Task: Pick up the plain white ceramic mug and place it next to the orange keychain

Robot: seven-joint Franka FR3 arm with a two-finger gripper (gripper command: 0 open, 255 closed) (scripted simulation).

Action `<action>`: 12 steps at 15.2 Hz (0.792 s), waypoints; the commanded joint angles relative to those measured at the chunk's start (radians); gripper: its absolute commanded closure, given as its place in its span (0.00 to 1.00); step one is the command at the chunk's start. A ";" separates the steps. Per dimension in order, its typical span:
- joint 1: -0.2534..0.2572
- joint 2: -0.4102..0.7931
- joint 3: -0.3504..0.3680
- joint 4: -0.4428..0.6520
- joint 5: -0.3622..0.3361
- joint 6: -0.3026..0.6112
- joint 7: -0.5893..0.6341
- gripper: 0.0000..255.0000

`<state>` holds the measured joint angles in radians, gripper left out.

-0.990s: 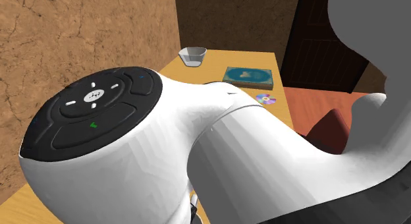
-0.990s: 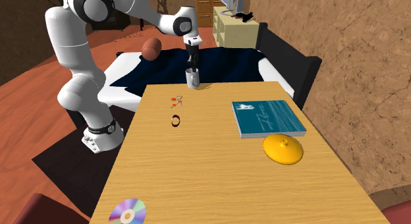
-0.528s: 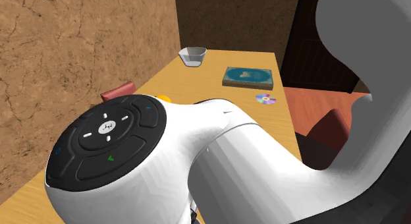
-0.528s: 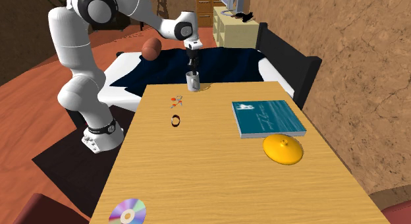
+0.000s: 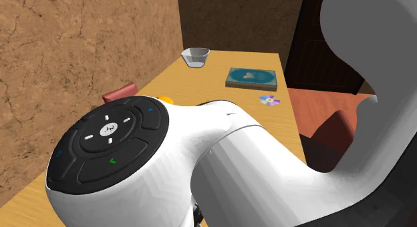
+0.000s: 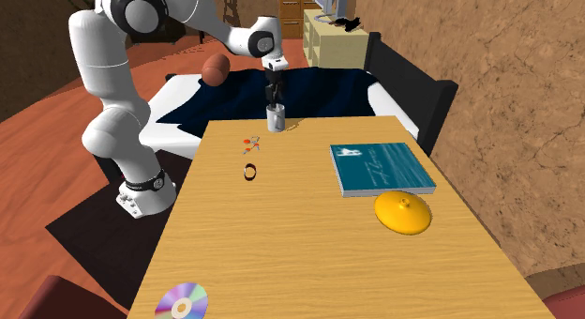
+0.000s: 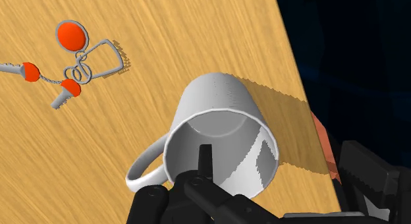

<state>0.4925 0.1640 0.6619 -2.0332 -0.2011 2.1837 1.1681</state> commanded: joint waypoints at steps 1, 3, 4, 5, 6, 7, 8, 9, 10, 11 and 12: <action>0.000 0.000 0.000 0.000 0.000 0.000 0.000 0.00; -0.006 -0.037 0.008 0.030 0.033 -0.058 -0.022 0.00; -0.008 -0.054 0.011 0.048 0.048 -0.087 -0.032 0.00; -0.010 -0.066 0.013 0.062 0.059 -0.111 -0.039 0.00; -0.010 -0.066 0.012 0.062 0.059 -0.111 -0.040 0.00; -0.009 -0.066 0.012 0.062 0.059 -0.111 -0.040 0.00; -0.009 -0.066 0.012 0.062 0.059 -0.111 -0.040 0.00; -0.009 -0.066 0.012 0.062 0.059 -0.111 -0.040 0.00; -0.009 -0.066 0.012 0.062 0.059 -0.111 -0.040 0.00; -0.009 -0.066 0.012 0.062 0.059 -0.111 -0.040 0.00; -0.009 -0.066 0.012 0.062 0.059 -0.111 -0.040 0.00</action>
<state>0.4831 0.0978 0.6741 -1.9707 -0.1426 2.0727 1.1287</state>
